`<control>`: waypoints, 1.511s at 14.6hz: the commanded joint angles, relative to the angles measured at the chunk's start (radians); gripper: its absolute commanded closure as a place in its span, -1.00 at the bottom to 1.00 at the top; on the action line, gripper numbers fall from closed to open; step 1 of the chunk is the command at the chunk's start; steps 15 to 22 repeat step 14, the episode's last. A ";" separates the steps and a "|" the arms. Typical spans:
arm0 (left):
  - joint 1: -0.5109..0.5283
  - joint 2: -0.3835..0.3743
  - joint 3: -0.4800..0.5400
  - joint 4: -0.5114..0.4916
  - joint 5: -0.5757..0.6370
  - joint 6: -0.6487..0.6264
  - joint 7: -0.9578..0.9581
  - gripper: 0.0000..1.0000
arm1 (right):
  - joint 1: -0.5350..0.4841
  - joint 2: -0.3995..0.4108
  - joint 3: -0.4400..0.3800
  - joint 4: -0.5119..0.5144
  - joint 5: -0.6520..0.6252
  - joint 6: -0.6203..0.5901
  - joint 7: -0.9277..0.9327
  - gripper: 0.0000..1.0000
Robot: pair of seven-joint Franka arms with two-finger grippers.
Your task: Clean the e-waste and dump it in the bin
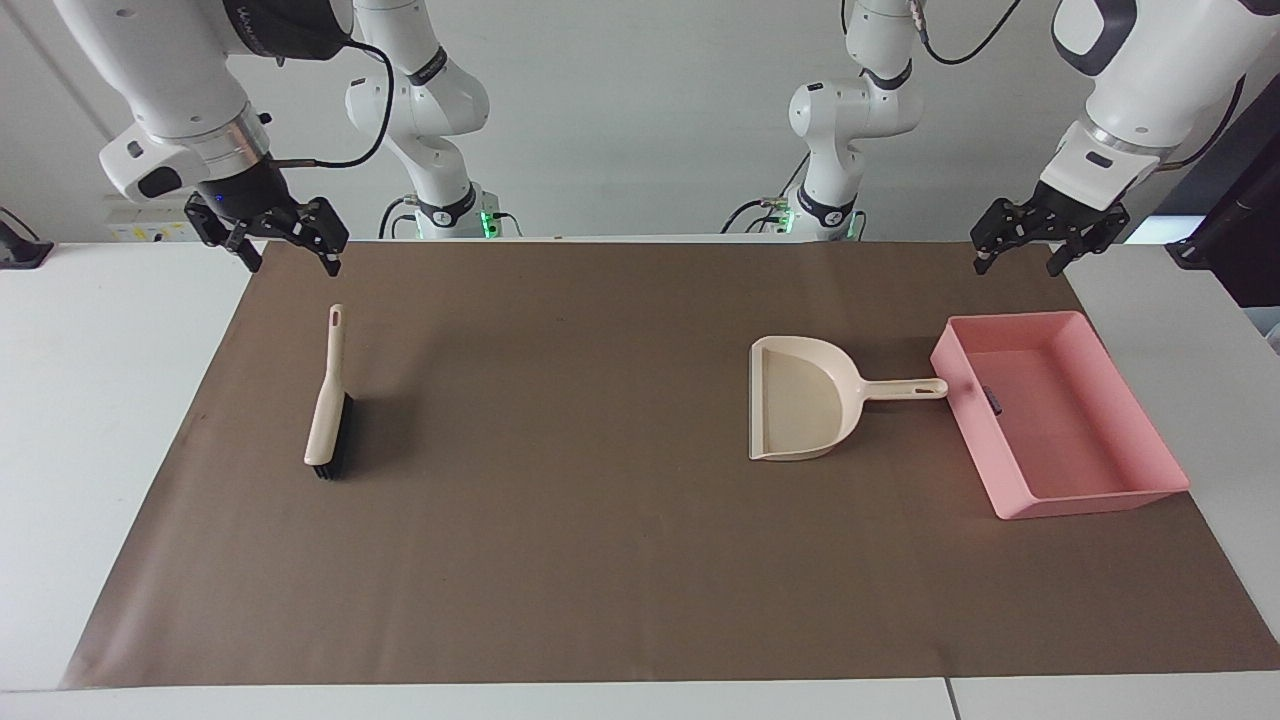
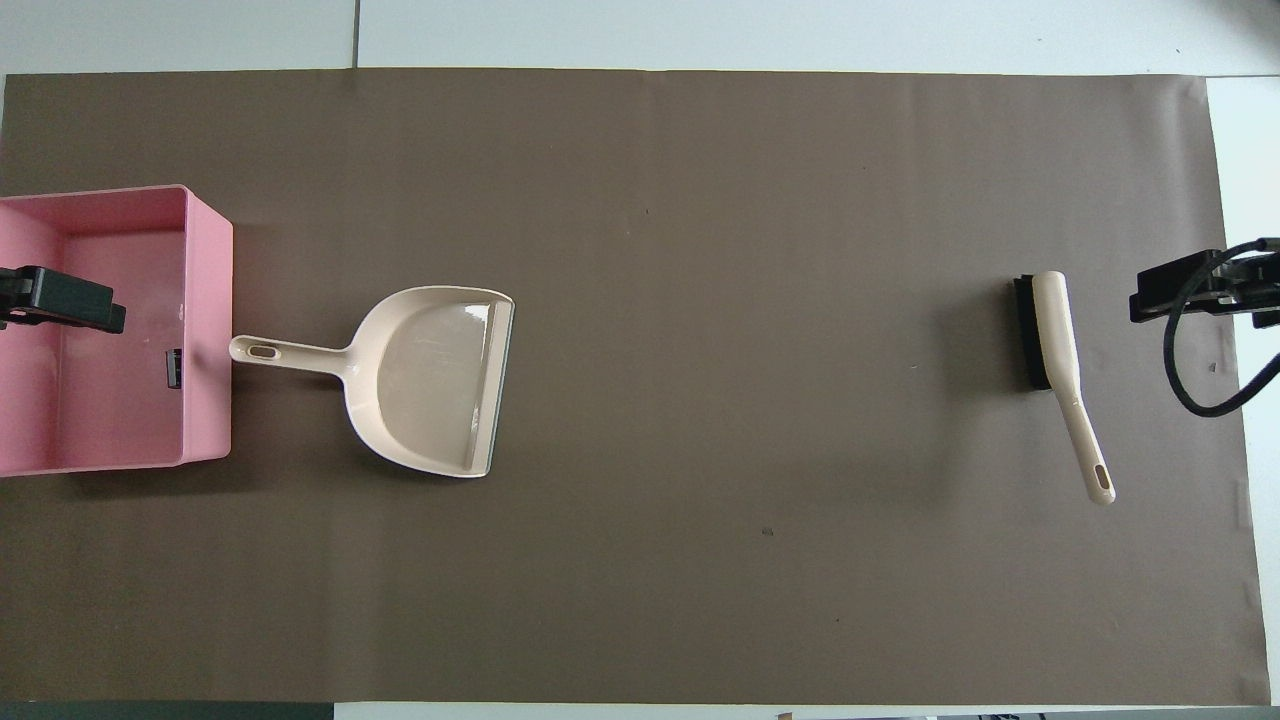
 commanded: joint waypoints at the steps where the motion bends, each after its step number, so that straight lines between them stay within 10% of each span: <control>1: 0.006 0.020 0.000 0.013 -0.011 -0.058 -0.034 -0.96 | -0.002 -0.023 -0.001 -0.030 -0.007 0.017 -0.020 -1.00; 22: 0.017 -0.011 0.001 -0.049 -0.014 0.017 -0.068 -0.97 | -0.002 -0.023 -0.001 -0.031 -0.001 0.019 -0.013 -1.00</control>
